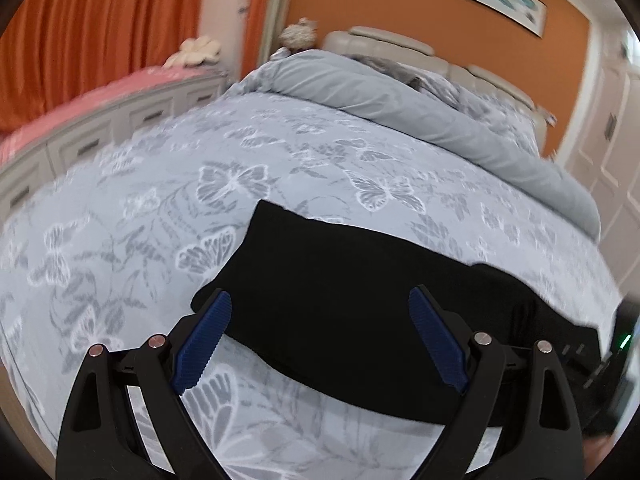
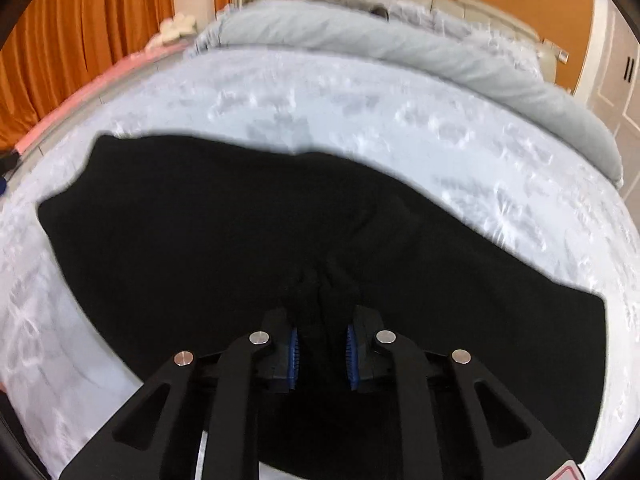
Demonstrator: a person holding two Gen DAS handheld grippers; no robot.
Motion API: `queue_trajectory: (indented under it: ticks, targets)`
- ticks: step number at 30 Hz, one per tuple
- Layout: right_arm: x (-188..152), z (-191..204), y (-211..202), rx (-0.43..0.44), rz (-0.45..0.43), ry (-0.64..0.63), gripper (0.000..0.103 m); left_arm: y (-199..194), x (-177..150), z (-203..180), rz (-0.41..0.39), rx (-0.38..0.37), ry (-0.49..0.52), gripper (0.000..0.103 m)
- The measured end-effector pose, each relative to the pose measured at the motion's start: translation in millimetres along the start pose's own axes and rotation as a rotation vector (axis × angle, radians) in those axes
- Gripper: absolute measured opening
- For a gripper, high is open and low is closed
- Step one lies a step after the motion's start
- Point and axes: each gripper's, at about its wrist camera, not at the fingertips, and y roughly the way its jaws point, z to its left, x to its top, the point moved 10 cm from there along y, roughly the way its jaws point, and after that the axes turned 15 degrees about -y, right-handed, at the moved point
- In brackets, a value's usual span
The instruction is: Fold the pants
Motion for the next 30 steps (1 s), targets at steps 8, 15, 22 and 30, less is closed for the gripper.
queue_trajectory:
  ticks: [8, 15, 22, 30]
  targets:
    - [-3.2, 29.5, 5.0, 0.109, 0.050, -0.054, 0.038, 11.6, -21.1, -15.2, 0.080, -0.042, 0.068, 0.093]
    - [-2.9, -59.0, -91.8, -0.086, -0.157, 0.173, 0.077, 18.0, -1.6, 20.6, 0.042, 0.065, 0.063, 0.093]
    - [-40.8, -116.1, -85.6, -0.055, -0.079, 0.402, 0.078, 61.0, -7.2, 93.5, 0.246, 0.042, -0.309, 0.092]
    - [-44.5, -94.3, -74.1, -0.054, -0.031, 0.327, 0.079, 89.6, -32.3, 74.0, 0.313, 0.059, -0.339, 0.088]
